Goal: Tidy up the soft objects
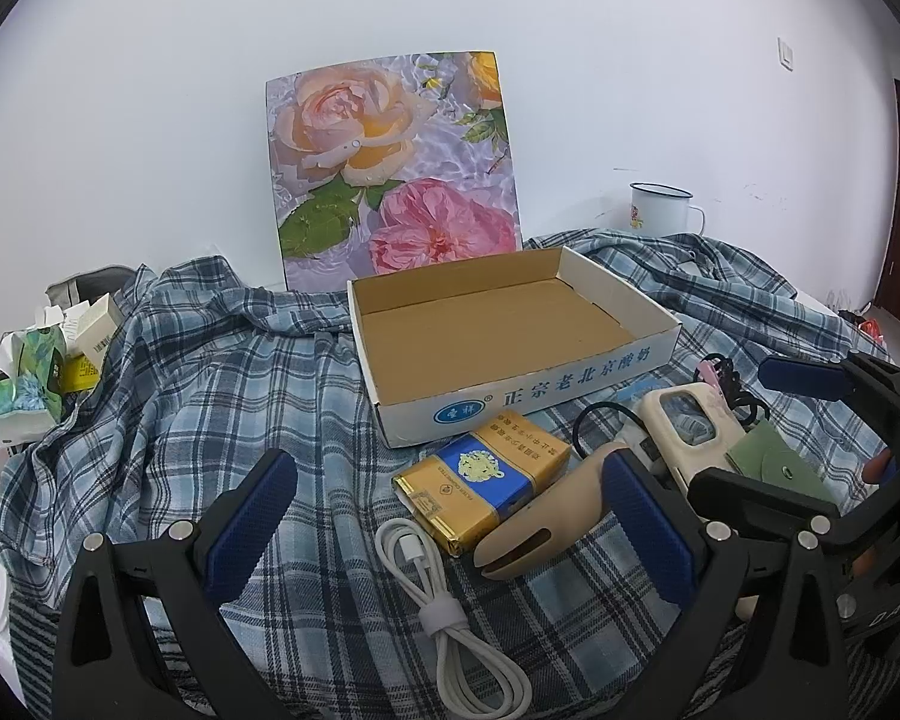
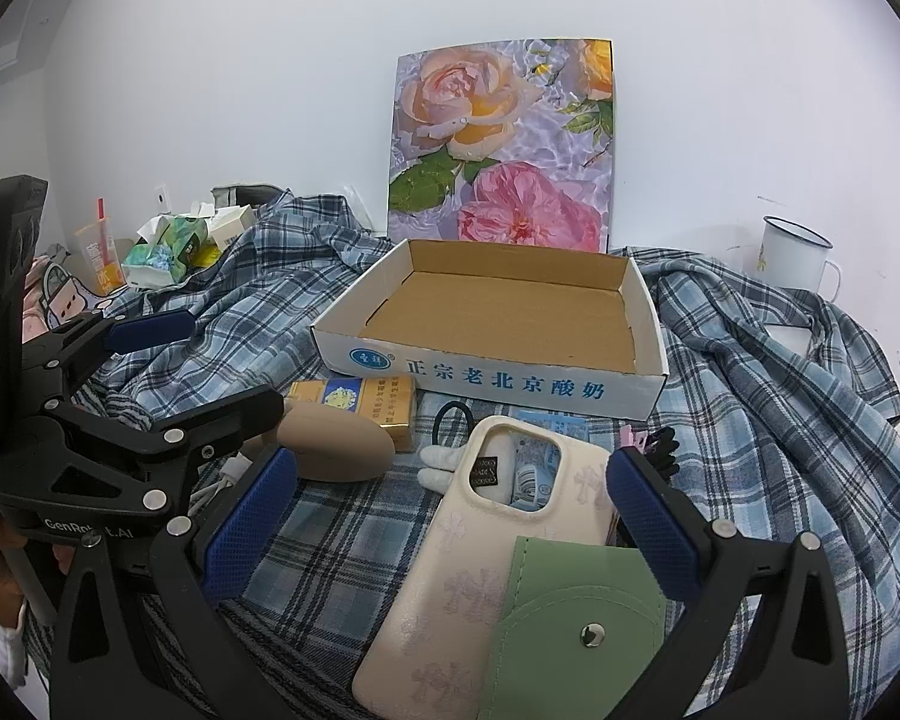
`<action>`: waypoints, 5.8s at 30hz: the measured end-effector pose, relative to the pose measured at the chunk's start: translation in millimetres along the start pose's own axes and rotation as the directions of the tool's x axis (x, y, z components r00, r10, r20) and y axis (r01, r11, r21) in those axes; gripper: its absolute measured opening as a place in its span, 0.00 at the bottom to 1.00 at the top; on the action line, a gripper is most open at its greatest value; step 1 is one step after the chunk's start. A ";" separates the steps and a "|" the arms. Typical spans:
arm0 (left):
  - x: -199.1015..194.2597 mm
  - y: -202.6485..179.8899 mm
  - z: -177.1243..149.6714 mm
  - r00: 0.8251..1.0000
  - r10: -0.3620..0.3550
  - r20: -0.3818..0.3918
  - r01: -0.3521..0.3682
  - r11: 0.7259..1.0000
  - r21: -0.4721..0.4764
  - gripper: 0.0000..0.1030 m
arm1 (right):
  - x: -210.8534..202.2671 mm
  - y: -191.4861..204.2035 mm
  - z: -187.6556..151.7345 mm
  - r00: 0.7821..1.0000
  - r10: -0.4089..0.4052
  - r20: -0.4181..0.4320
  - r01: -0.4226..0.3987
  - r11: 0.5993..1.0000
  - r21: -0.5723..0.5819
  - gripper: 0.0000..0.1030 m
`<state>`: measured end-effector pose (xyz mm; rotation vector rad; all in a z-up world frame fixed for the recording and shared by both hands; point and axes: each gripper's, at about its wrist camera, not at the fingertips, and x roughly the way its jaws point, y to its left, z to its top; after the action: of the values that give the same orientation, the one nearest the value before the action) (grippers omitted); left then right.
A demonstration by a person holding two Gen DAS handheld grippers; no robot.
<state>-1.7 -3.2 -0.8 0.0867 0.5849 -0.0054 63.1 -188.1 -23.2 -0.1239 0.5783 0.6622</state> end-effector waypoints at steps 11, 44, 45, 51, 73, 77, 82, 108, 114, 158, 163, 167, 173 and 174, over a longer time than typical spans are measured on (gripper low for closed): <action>-0.1 0.0 0.1 1.000 0.000 -0.001 0.000 1.000 0.000 1.00 | 0.5 0.1 -0.5 1.000 -0.001 -0.001 0.001 1.000 0.001 1.00; 6.4 -9.7 -1.8 0.995 -0.090 -0.049 0.092 0.996 0.019 1.00 | -4.7 -28.3 -1.9 1.000 -0.011 0.020 0.008 0.988 0.152 1.00; 6.6 -9.0 -1.7 0.994 -0.095 -0.050 0.096 0.995 0.017 1.00 | -4.4 -27.7 -1.9 1.000 -0.008 0.018 0.005 0.989 0.149 1.00; 19.6 1.1 -3.8 0.961 -0.243 -0.135 0.237 0.970 -0.058 1.00 | -5.8 -28.4 -2.7 1.000 -0.011 0.024 0.007 0.988 0.155 1.00; 43.6 -37.0 -24.1 0.851 -0.367 -0.375 0.406 0.914 0.028 0.87 | -1.2 -34.8 -3.1 1.000 -0.013 -0.003 0.014 0.983 0.182 1.00; 50.6 -45.0 -28.5 0.856 -0.311 -0.412 0.371 0.926 0.072 0.87 | -0.7 -35.0 -3.3 1.000 -0.013 -0.007 0.014 0.983 0.181 1.00; 50.3 -45.2 -27.9 0.865 -0.296 -0.405 0.357 0.930 0.083 0.80 | 0.2 -35.0 -3.2 1.000 -0.014 -0.013 0.016 0.983 0.182 1.00; 19.6 -25.4 -17.8 0.876 -0.414 -0.247 0.427 0.904 -0.001 0.71 | -35.2 -64.6 -8.8 0.995 0.018 -0.095 -0.002 0.986 0.169 1.00; 16.3 -24.4 -17.7 0.879 -0.414 -0.235 0.426 0.905 -0.004 0.71 | -30.5 -60.3 -24.8 0.981 0.032 -0.189 -0.006 0.991 0.136 1.00; -26.0 -8.9 17.6 0.916 -0.399 -0.038 0.398 0.917 -0.024 0.71 | -68.0 -43.8 -7.9 0.999 -0.008 0.054 0.006 1.000 0.030 0.68; -38.8 1.8 41.3 0.925 -0.380 0.028 0.381 0.924 -0.030 0.71 | -75.6 -39.9 16.6 0.991 -0.007 0.131 0.007 1.000 -0.003 0.68; -46.2 12.0 65.5 0.935 -0.344 0.088 0.349 0.937 -0.037 0.71 | -83.5 -35.9 39.2 0.981 0.001 0.195 0.006 0.999 -0.036 0.68; -53.9 19.3 95.0 0.939 -0.310 0.150 0.319 0.947 -0.041 0.71 | -89.4 -34.3 73.7 0.963 0.010 0.269 0.009 0.998 -0.069 0.68; -54.6 20.4 100.2 0.938 -0.307 0.160 0.317 0.947 -0.042 0.71 | -90.1 -34.4 79.1 0.960 0.010 0.281 0.011 0.997 -0.072 0.68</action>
<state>8.6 7.7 114.2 -0.0725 0.4409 -0.2997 63.6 -241.5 89.5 -0.0960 0.2800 0.6867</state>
